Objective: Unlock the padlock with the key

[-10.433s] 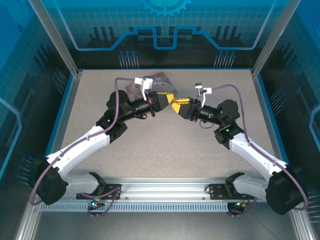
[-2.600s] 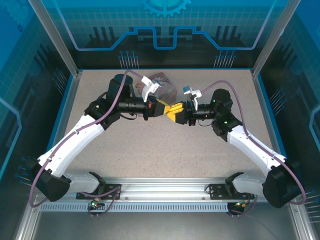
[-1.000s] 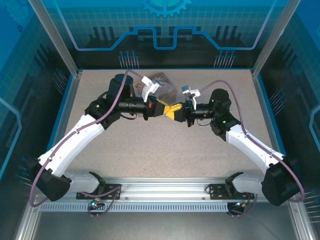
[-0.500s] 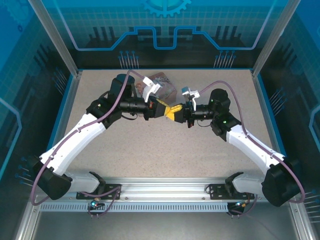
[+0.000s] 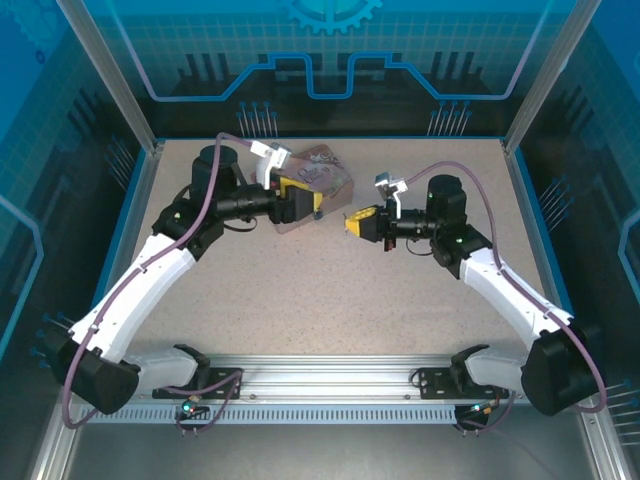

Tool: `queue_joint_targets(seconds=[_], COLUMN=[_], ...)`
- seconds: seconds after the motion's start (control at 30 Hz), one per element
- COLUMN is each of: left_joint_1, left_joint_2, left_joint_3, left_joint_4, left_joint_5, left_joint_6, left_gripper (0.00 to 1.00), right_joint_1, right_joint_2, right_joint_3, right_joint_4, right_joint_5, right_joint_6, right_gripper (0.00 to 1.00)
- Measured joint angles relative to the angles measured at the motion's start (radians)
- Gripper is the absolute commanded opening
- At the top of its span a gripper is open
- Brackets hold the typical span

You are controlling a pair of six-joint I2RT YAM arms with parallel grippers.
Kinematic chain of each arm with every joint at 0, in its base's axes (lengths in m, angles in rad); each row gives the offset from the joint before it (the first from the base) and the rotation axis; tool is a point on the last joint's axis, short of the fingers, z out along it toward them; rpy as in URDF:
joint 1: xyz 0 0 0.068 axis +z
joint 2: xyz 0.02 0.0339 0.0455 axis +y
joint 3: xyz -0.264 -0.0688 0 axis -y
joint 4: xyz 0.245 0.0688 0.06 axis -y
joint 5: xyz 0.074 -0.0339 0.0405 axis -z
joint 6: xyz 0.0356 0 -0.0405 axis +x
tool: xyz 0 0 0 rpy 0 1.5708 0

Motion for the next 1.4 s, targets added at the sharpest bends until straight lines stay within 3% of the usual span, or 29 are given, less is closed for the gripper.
queue_joint_targets(seconds=[0.13,0.3,0.47,0.6,0.87,1.1,1.4], left_joint_1=[0.047,0.048,0.051,0.059,0.111,0.142,0.148], left_joint_2=[0.094,0.354,0.653,0.828,1.091,1.211,1.341], left_joint_3=[-0.011,0.127,0.425,0.628,0.97,1.072,1.203], left_joint_4=[-0.031,-0.128,-0.219,-0.253,-0.296,-0.278,-0.26], left_joint_5=[-0.146,-0.344,-0.526,-0.607,-0.615,-0.587,-0.45], left_joint_6=[0.025,0.114,0.212,0.257,0.278,0.232,0.187], left_gripper=[0.82,0.98,0.99,0.99,0.99,0.99,0.97], right_joint_1=[-0.057,-0.082,-0.087,-0.091,-0.1,-0.105,-0.105], right_joint_2=[0.003,0.006,0.006,-0.007,-0.036,-0.04,-0.067], right_joint_3=[-0.004,-0.042,-0.075,-0.091,-0.117,-0.127,-0.138], right_joint_4=[-0.109,-0.212,-0.257,-0.27,-0.275,-0.275,-0.279], right_joint_5=[0.118,0.254,0.311,0.329,0.335,0.335,0.347], right_joint_6=[-0.006,-0.004,0.006,0.008,0.013,0.024,0.035], right_gripper=[0.0,0.0,0.0,0.0,0.0,0.0,0.0])
